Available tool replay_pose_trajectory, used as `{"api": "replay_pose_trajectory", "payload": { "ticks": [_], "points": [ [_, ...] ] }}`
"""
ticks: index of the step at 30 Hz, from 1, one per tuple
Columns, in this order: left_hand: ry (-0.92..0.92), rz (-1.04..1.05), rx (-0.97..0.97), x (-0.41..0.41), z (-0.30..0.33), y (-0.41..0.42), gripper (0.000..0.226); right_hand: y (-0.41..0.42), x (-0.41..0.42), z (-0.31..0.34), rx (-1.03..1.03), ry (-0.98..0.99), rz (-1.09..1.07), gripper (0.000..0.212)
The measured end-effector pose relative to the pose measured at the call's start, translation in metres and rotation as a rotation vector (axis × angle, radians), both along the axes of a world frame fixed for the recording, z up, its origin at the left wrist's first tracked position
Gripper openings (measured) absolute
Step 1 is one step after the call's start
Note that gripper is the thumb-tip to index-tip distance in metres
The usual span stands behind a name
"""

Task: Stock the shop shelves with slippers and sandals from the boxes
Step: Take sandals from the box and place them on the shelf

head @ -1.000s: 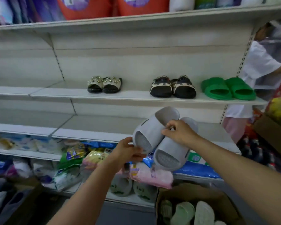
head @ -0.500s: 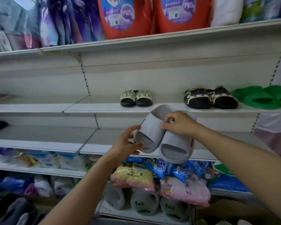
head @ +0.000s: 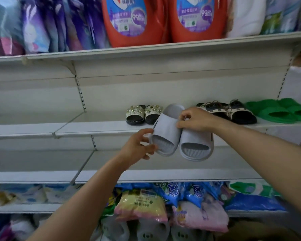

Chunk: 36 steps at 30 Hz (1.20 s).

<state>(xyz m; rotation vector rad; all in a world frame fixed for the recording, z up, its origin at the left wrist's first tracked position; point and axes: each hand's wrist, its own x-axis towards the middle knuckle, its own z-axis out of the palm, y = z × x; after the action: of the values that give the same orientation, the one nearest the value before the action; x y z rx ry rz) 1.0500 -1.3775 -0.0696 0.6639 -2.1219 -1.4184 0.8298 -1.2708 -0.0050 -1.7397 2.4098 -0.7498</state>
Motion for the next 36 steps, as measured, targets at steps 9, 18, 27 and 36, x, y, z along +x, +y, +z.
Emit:
{"api": "replay_pose_trajectory", "payload": {
  "ticks": [9, 18, 27, 36],
  "points": [
    [-0.002, 0.156, -0.209, -0.083, 0.012, -0.075, 0.027, -0.051, -0.082, 0.024, 0.109, 0.249, 0.045, 0.018],
    [-0.206, 0.342, -0.605, -0.139, 0.030, -0.150, 0.034, -0.103, -0.130, 0.025, 0.148, 0.299, 0.089, 0.017],
    [-0.645, 0.230, -0.798, -0.161, 0.035, -0.205, 0.036, -0.128, -0.152, 0.015, 0.225, 0.198, 0.017, 0.023],
    [-0.682, 0.155, -0.720, -0.170, 0.042, -0.228, 0.039, -0.137, -0.147, 0.022, 0.322, 0.101, -0.001, 0.034]
  ]
}}
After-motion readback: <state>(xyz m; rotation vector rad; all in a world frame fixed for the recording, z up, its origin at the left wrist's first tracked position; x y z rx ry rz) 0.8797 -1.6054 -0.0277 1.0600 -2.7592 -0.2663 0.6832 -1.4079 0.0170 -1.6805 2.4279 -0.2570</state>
